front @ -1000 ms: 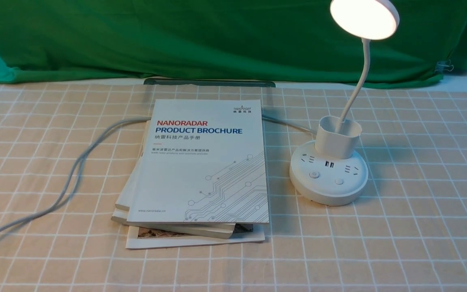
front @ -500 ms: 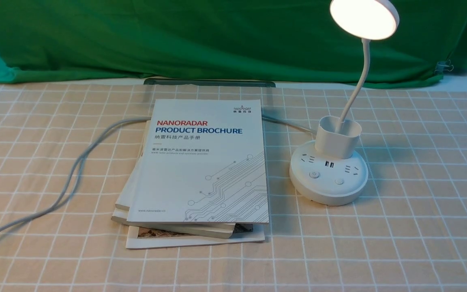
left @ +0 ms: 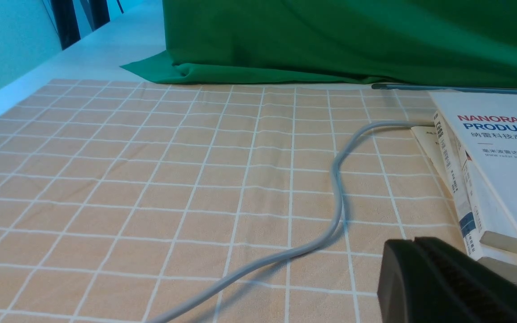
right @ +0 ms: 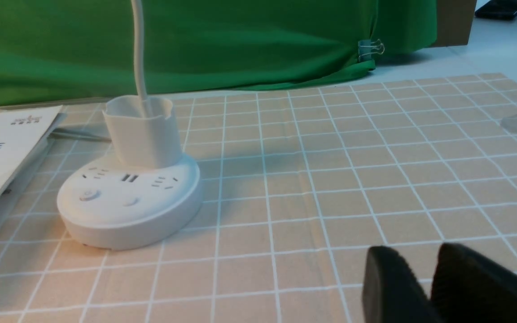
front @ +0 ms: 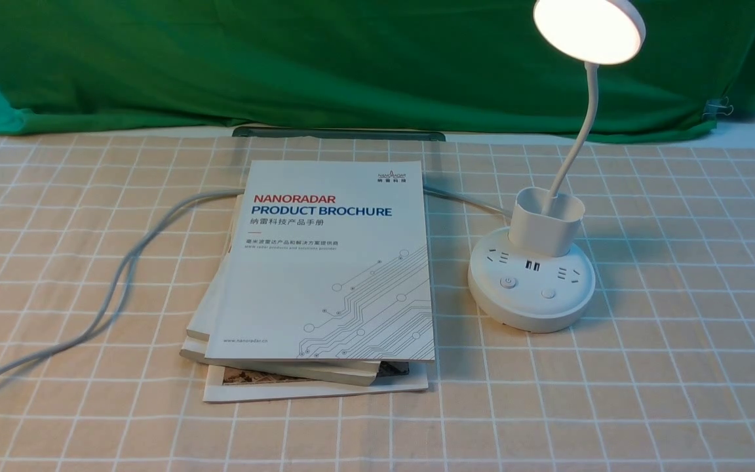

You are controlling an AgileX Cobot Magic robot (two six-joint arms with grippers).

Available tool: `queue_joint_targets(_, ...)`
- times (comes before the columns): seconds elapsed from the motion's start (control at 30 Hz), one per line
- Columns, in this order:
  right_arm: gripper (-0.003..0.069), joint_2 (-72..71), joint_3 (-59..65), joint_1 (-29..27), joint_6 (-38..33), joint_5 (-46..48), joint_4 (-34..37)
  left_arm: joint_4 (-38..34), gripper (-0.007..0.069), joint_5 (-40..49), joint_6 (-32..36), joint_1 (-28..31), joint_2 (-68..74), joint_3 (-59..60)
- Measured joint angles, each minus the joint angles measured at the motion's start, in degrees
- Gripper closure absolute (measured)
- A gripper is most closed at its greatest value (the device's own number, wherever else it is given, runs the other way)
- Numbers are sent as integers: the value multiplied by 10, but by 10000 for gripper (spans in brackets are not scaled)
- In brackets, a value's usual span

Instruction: Turn on the table lamp on the light coffee tablecloth with your hand.

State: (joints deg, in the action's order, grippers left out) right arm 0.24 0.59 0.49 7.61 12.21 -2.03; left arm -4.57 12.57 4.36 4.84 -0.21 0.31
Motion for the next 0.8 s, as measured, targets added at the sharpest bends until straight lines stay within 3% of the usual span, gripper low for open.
queue_joint_targets(0.8,422,0,0,0,0,0,0,0,603,0,1,0,0,0)
